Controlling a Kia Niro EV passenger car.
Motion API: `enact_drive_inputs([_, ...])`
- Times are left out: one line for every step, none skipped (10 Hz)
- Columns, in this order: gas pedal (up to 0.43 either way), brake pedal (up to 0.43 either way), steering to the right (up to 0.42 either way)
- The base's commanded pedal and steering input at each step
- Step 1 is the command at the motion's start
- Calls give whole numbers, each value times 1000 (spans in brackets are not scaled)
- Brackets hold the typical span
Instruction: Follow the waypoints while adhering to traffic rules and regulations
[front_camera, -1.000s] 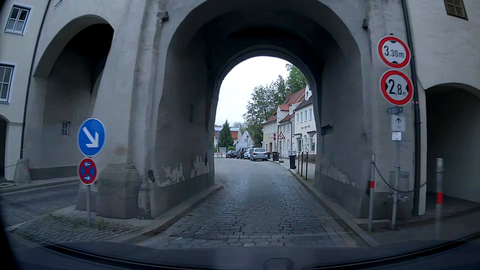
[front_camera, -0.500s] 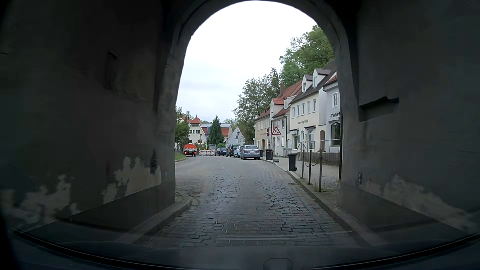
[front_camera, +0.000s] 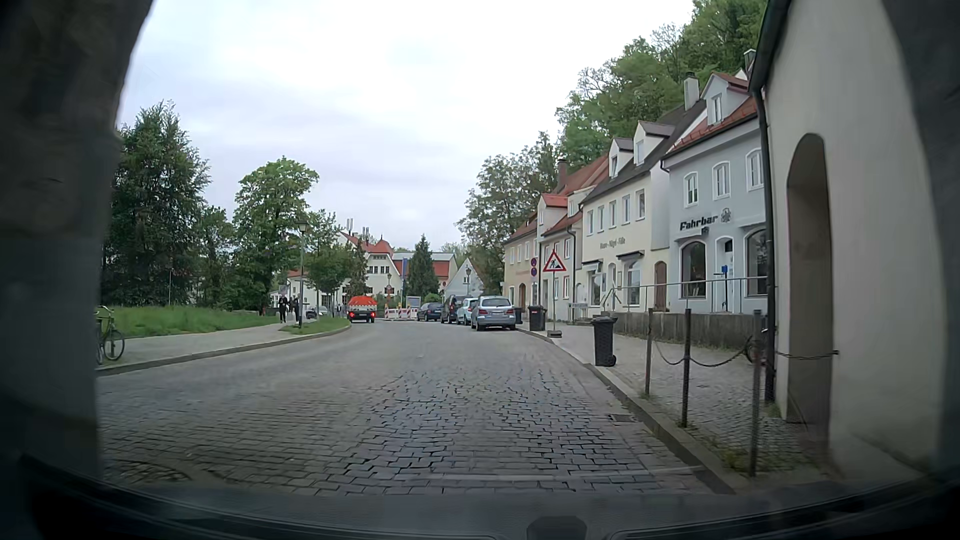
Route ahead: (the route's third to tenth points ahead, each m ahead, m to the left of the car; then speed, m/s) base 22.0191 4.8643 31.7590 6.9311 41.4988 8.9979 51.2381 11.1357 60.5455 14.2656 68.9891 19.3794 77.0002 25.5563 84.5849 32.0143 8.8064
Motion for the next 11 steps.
enact_drive_inputs([67, 0, -15])
enact_drive_inputs([67, 0, -21])
enact_drive_inputs([67, 0, -25])
enact_drive_inputs([59, 0, -27])
enact_drive_inputs([59, 0, -27])
enact_drive_inputs([47, 0, -31])
enact_drive_inputs([47, 0, -32])
enact_drive_inputs([47, 0, -34])
enact_drive_inputs([47, 0, -40])
enact_drive_inputs([67, 0, -45])
enact_drive_inputs([130, 0, -48])
